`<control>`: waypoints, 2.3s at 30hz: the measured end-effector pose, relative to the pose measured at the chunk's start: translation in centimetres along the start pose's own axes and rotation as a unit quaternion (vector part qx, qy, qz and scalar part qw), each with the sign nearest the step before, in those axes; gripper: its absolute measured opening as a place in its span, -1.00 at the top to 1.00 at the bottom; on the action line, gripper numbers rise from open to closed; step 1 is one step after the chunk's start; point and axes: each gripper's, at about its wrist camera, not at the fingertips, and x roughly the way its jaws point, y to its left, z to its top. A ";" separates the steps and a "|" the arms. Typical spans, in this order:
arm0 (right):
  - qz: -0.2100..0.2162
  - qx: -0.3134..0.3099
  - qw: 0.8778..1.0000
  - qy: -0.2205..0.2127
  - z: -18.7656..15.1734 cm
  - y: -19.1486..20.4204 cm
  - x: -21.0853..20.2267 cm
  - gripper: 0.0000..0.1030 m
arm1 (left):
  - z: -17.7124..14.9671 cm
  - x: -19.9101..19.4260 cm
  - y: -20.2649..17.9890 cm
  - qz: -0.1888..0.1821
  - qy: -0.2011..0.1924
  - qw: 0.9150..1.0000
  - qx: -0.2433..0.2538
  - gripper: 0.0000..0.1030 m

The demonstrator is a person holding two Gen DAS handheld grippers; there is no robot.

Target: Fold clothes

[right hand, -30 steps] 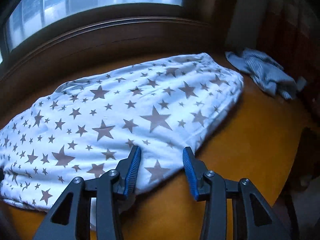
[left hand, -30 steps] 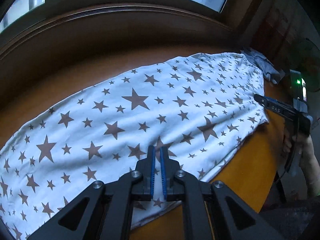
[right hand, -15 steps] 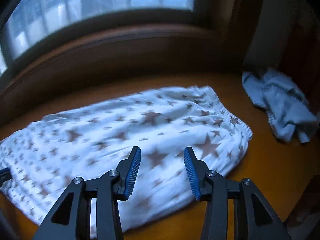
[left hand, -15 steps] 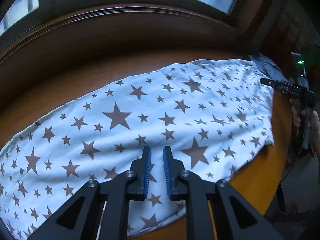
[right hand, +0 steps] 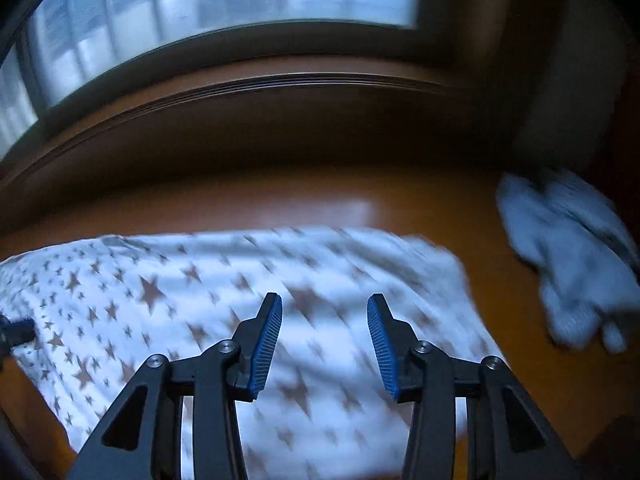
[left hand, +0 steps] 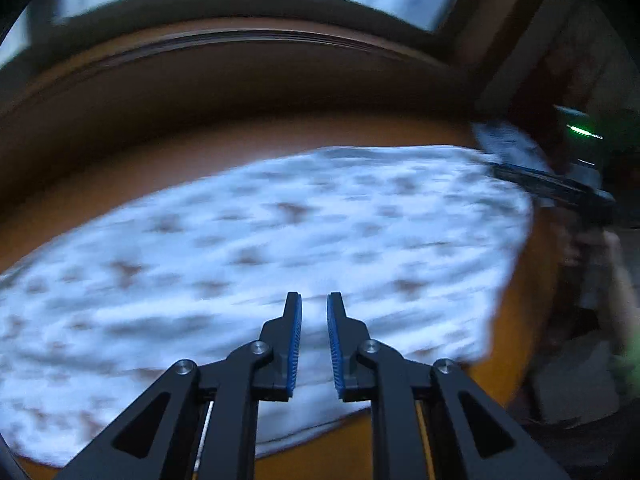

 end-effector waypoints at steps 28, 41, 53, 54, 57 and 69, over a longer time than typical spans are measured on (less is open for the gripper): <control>0.170 -0.131 0.976 -0.038 -8.3 17.9 -7.9 0.13 | -8.7 -6.1 8.3 0.118 -0.028 0.987 -0.105 0.53; 0.209 -0.223 0.952 -0.005 -11.8 28.8 -4.3 0.16 | -11.2 -7.7 12.3 0.091 -0.015 0.993 -0.069 0.53; 0.227 -0.201 0.953 0.019 -10.5 29.4 -2.9 0.88 | -12.8 -9.8 13.7 0.089 -0.018 0.994 -0.059 0.53; 0.248 -0.181 0.952 0.021 -10.2 29.0 -3.2 0.88 | -12.9 -9.8 13.8 0.091 -0.018 0.994 -0.058 0.53; 0.300 -0.126 0.945 0.029 -9.4 27.6 -3.7 0.88 | -12.7 -9.7 14.0 0.093 -0.019 0.994 -0.061 0.53; 0.217 -0.191 0.957 0.019 -11.3 29.9 -4.7 0.47 | -10.1 -9.8 13.1 0.084 -0.023 0.996 -0.028 0.53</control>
